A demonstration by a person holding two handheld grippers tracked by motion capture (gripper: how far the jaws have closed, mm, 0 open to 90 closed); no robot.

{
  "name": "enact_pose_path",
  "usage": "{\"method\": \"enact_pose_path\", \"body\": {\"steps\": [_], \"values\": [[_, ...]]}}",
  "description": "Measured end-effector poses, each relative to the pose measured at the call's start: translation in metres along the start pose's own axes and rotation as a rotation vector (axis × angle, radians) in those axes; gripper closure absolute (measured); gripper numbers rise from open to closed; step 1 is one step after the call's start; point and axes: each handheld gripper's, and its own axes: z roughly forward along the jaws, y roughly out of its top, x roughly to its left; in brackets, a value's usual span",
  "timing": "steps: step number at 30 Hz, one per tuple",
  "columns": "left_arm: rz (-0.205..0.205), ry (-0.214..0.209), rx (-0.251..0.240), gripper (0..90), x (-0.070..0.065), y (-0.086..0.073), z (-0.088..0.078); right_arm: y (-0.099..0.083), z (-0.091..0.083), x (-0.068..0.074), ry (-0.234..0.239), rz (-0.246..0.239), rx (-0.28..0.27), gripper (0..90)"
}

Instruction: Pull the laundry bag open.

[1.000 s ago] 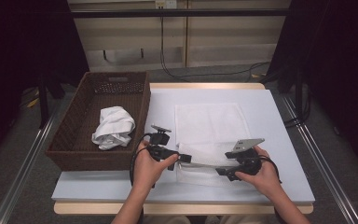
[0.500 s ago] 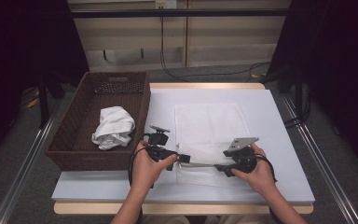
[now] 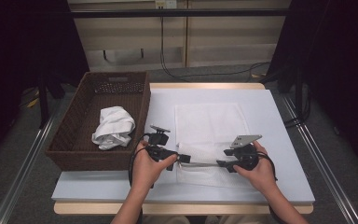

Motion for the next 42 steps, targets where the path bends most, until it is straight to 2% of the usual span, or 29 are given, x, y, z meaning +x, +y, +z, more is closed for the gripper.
{"method": "enact_pose_path", "body": {"steps": [1, 2, 3, 5, 8, 9, 12, 13, 15, 18, 20, 21, 23, 26, 27, 29, 32, 36, 37, 38, 40, 42], "values": [[-0.002, 0.0, 0.0, 21.0, 0.0, 0.0, 0.0, 0.0, 0.0, 0.001, 0.016, -0.004, -0.004, 47.4], [-0.003, 0.001, -0.001, 20.9, 0.0, 0.0, 0.0, 0.001, 0.0, 0.003, 0.01, -0.008, -0.003, 49.6], [-0.002, -0.001, 0.0, 20.9, 0.0, 0.0, 0.0, 0.001, -0.001, 0.005, 0.023, -0.007, 0.011, 54.5], [-0.023, -0.002, -0.016, 20.7, -0.002, -0.001, 0.001, 0.001, 0.0, 0.006, 0.039, -0.014, 0.01, 56.2], [-0.002, 0.001, -0.009, 20.6, -0.001, 0.0, -0.001, 0.0, 0.001, 0.009, 0.043, -0.013, 0.026, 67.3], [-0.017, 0.002, -0.02, 20.6, -0.002, 0.0, -0.001, 0.0, 0.001, 0.009, 0.043, -0.008, 0.029, 72.3], [-0.014, 0.006, -0.016, 20.6, -0.001, 0.0, -0.001, 0.002, 0.0, 0.009, 0.037, -0.01, 0.044, 83.6], [-0.015, 0.002, -0.015, 20.6, -0.001, 0.0, 0.0, 0.002, 0.0, 0.009, 0.054, 0.001, 0.036, 85.7], [-0.009, 0.002, -0.003, 20.5, 0.0, 0.0, 0.0, 0.003, -0.001, 0.007, 0.047, 0.006, 0.031, 89.3], [0.0, 0.006, 0.004, 20.1, 0.0, 0.0, 0.001, 0.005, -0.003, 0.006, 0.065, 0.026, 0.031, 86.6], [0.0, 0.006, 0.004, 19.9, 0.0, 0.0, 0.0, 0.006, -0.004, 0.004, 0.075, 0.044, 0.033, 88.8], [-0.019, 0.007, -0.012, 19.9, -0.001, 0.0, 0.001, 0.007, -0.005, 0.004, 0.071, 0.045, 0.031, 88.8], [-0.017, 0.007, -0.01, 19.9, -0.001, -0.001, 0.001, 0.009, -0.006, 0.002, 0.08, 0.055, 0.025, 90.0], [-0.015, 0.005, -0.005, 19.8, -0.001, -0.001, 0.002, 0.013, -0.004, 0.001, 0.087, 0.047, 0.058, 90.0], [-0.016, 0.004, -0.004, 19.7, -0.001, -0.001, 0.002, 0.015, -0.005, 0.0, 0.105, 0.057, 0.04, 90.0], [-0.017, 0.004, -0.007, 19.7, -0.001, -0.001, 0.002, 0.017, -0.005, -0.004, 0.102, 0.077, 0.026, 90.0], [0.004, 0.006, 0.006, 19.6, 0.0, 0.0, 0.001, 0.022, -0.004, -0.01, 0.089, 0.085, 0.017, 90.0], [-0.014, 0.002, -0.005, 19.6, -0.001, -0.001, 0.003, 0.022, 0.001, -0.019, 0.07, 0.096, 0.021, 90.0], [0.005, 0.002, 0.007, 19.5, 0.0, -0.001, 0.002, 0.021, 0.004, -0.02, 0.077, 0.107, 0.036, 89.3], [0.004, 0.0, 0.008, 19.5, 0.0, -0.001, 0.003, 0.019, 0.007, -0.021, 0.086, 0.117, 0.04, 87.7], [0.004, -0.001, 0.007, 19.5, 0.0, -0.001, 0.003, 0.015, 0.011, -0.022, 0.063, 0.115, 0.045, 77.9], [0.007, 0.007, 0.01, 19.4, 0.0, 0.0, 0.002, 0.01, 0.011, -0.022, 0.074, 0.126, 0.037, 79.7]]}}
